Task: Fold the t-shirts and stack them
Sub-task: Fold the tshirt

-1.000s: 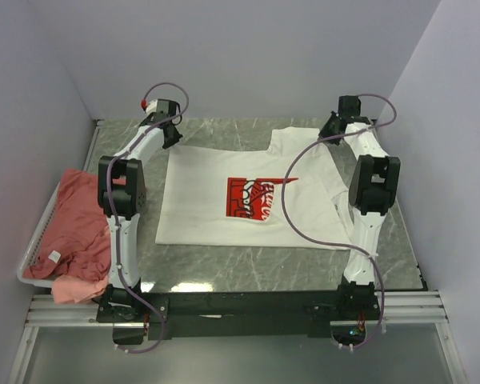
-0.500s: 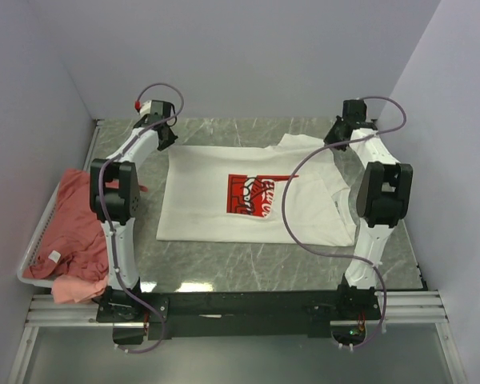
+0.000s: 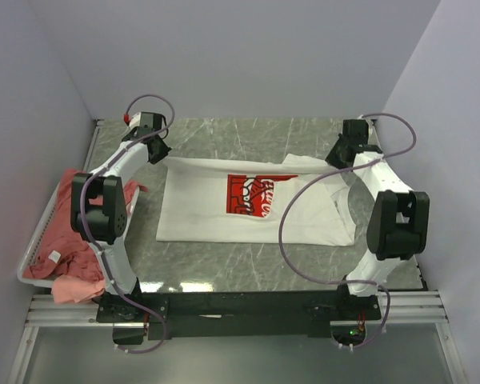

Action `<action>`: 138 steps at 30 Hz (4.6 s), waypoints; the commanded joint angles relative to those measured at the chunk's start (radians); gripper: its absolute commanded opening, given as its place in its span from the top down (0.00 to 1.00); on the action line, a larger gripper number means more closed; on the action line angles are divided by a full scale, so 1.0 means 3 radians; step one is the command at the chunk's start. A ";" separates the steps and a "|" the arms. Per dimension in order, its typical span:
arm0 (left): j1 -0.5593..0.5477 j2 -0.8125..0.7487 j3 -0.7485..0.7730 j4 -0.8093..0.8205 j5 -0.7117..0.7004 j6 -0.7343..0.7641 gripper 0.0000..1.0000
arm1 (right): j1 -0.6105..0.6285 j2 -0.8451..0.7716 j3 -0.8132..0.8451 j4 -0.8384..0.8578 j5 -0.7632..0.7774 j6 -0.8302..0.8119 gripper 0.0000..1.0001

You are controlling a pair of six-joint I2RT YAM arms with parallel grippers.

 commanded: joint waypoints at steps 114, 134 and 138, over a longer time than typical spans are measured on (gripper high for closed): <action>-0.0783 -0.0556 -0.1244 0.0612 0.0855 -0.0512 0.58 | 0.0880 0.1780 0.1766 -0.0947 0.0486 0.0055 0.57; -0.0788 -0.0490 -0.1228 0.0617 0.0896 -0.0528 0.59 | 0.0905 0.1658 0.1700 -0.0988 0.0527 0.0106 0.98; -0.0788 -0.0485 -0.1234 0.0622 0.0891 -0.0538 0.59 | 0.0900 0.1479 0.1695 -0.0896 0.0542 0.0096 1.00</action>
